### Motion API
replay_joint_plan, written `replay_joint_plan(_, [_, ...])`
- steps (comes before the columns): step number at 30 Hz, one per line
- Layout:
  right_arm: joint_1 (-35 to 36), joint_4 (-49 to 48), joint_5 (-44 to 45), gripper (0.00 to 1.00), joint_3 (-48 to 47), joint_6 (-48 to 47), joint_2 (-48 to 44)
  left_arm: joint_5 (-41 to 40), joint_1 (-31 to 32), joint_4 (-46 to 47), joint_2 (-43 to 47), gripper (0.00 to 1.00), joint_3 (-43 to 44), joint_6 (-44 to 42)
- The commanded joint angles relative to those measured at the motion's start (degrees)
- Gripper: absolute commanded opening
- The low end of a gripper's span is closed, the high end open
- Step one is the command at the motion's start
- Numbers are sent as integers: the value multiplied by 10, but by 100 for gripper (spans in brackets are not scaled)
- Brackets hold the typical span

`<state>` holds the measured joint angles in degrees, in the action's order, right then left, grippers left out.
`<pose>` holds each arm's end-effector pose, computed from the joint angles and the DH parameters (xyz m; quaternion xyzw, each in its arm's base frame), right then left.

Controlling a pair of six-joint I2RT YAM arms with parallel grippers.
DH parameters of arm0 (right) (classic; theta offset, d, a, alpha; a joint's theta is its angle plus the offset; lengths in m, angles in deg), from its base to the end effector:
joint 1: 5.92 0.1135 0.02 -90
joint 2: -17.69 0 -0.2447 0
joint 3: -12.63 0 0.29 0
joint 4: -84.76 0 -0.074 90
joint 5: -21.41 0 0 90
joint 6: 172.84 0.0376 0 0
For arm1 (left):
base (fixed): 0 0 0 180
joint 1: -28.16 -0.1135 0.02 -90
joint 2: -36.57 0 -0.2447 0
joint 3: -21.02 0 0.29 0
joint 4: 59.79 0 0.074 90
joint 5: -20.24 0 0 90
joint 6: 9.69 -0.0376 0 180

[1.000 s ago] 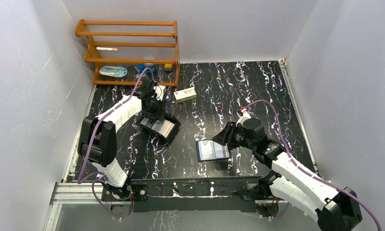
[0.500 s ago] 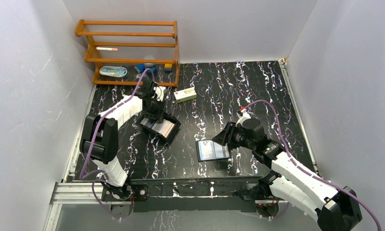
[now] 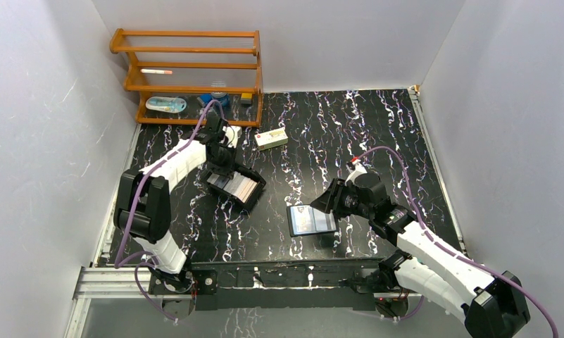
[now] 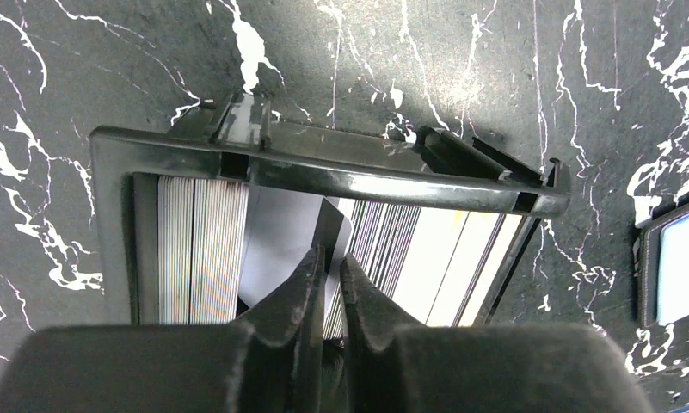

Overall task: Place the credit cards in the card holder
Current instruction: Pick up the credit card from the storage box.

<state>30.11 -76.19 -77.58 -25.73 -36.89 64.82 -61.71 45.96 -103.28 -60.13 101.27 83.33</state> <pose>0.1894 0.1450 0.1968 0.0335 0.8540 0.3883 0.3446 0.3625 -0.1219 0.1781 0.1420 0.9531 -0.1134 0.2422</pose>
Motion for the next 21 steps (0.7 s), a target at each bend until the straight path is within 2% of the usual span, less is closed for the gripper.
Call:
replay_joint_plan(1, [1, -27, 4, 52, -9, 0, -3, 8, 3, -42, 26, 3, 20, 1])
replay_joint_plan(3, [2, -27, 5, 52, -7, 0, -5, 6, 3, -47, 26, 0, 24, 0])
replay_joint_plan(7, [2, -21, 6, 52, -5, 1, -6, -12, 2, -75, 26, 0, 48, -3])
replay_joint_plan(13, [2, 32, 56, 51, -27, 12, 7, -51, 3, -107, 78, 0, 96, 16])
replay_joint_plan(17, [1, 79, 94, 50, -44, 21, 20, -61, 2, -114, 122, 0, 98, 15])
replay_joint_plan(21, [2, 126, 154, 50, -55, 18, 11, -5, 2, -88, 165, 0, 86, 31])
